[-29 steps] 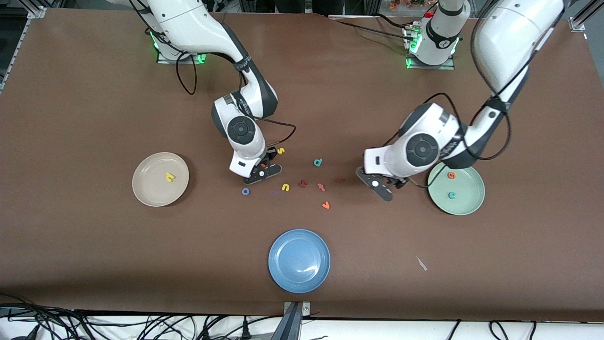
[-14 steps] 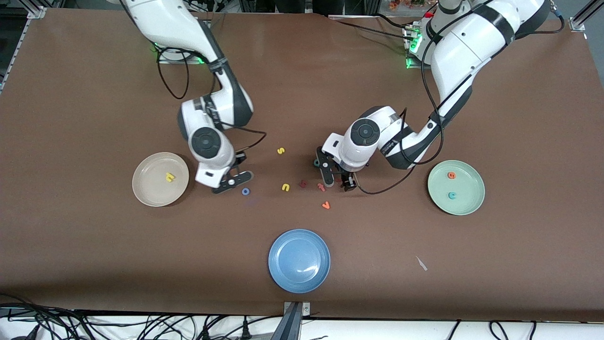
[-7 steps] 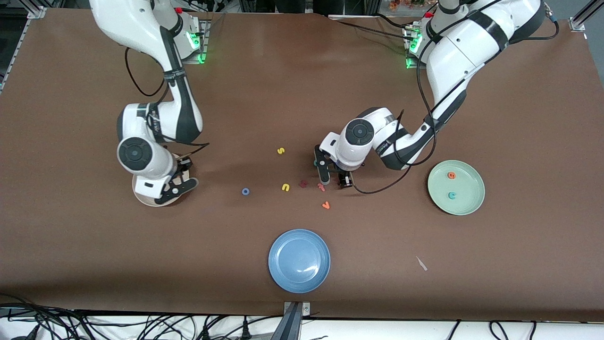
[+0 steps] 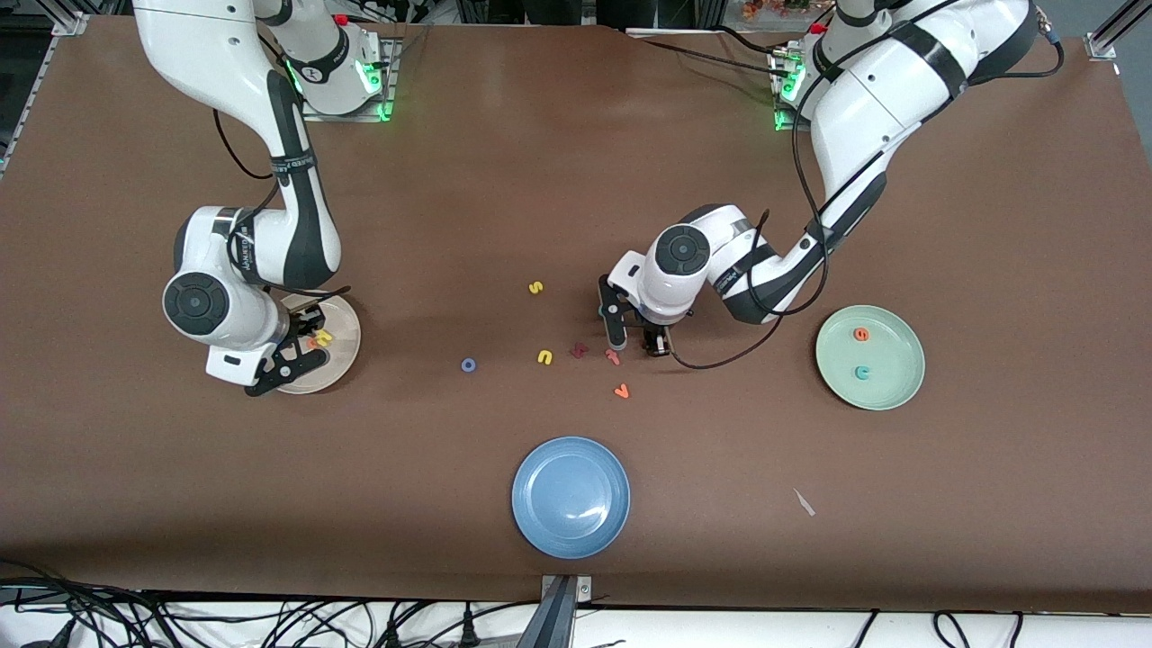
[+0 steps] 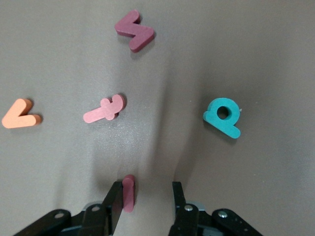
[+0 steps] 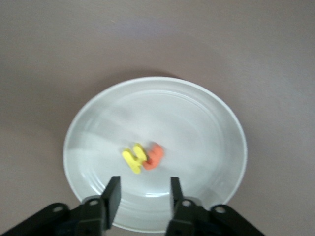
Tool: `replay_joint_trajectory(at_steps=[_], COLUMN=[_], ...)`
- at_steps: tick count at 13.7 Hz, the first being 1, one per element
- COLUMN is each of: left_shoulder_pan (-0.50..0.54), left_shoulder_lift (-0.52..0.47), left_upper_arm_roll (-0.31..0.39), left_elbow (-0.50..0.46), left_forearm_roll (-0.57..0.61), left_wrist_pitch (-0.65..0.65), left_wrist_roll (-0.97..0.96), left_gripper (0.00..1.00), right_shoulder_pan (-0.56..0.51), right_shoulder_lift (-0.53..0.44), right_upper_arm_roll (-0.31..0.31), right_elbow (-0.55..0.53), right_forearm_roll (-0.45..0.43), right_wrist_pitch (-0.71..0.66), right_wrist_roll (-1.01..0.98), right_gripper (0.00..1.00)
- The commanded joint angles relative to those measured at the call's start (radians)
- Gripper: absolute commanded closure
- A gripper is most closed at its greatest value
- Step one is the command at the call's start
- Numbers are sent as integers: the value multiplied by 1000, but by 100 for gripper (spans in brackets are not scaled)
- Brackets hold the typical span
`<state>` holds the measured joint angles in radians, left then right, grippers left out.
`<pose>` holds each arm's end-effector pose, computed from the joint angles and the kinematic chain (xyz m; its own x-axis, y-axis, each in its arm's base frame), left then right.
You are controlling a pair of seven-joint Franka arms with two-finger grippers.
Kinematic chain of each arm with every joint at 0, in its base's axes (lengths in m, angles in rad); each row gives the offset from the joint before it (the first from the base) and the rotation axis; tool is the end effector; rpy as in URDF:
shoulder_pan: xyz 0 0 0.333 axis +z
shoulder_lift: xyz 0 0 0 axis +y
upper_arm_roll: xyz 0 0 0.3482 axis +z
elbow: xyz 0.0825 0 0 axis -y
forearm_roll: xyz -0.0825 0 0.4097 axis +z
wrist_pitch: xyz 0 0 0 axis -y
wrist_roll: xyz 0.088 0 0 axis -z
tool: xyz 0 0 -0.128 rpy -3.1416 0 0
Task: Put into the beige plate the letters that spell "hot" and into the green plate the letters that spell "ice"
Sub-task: 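Drop the orange t on the cream plate while the left gripper grasps pink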
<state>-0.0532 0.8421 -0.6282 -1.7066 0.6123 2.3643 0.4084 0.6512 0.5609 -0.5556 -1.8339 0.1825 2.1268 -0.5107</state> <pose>0.5824 -0.3999 0.1559 0.2019 -0.9785 0.0419 -0.9794 -0.2016 0.0108 0.6474 0.0936 0.2398 0.8400 0.4965 -0.2189 0.5175 -0.8544 0.0480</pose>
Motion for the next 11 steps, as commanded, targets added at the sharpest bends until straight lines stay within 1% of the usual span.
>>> replay_joint_trajectory(at_steps=[1, 2, 3, 4, 6, 8, 11], left_shoulder_pan=[-4, -4, -4, -4, -2, 1, 22], left_shoulder_lift=[15, 20, 23, 26, 25, 22, -6], left_upper_arm_roll=[-1, -1, 2, 2, 2, 1, -1], left_elbow=[18, 24, 37, 39, 39, 41, 41], left_forearm_roll=[32, 33, 40, 50, 52, 52, 35], left_wrist_pitch=[6, 6, 6, 6, 6, 4, -10], left_wrist_roll=[6, 6, 7, 6, 6, 6, -2], left_gripper=[54, 55, 63, 74, 100, 100, 100], right_shoulder_pan=[13, 13, 13, 13, 13, 22, 68], right_shoulder_lift=[-41, -45, -47, -49, -49, -39, 11], right_upper_arm_roll=[49, 68, 75, 77, 94, 105, 106], right_elbow=[5, 8, 8, 8, 10, 40, 97], right_forearm_roll=[21, 38, 63, 87, 145, 158, 166], right_wrist_pitch=[-40, -51, -53, -53, -48, -39, -1], right_wrist_roll=[55, 87, 106, 106, 109, 110, 171], right_gripper=[0, 0, 0, 0, 0, 0, 0])
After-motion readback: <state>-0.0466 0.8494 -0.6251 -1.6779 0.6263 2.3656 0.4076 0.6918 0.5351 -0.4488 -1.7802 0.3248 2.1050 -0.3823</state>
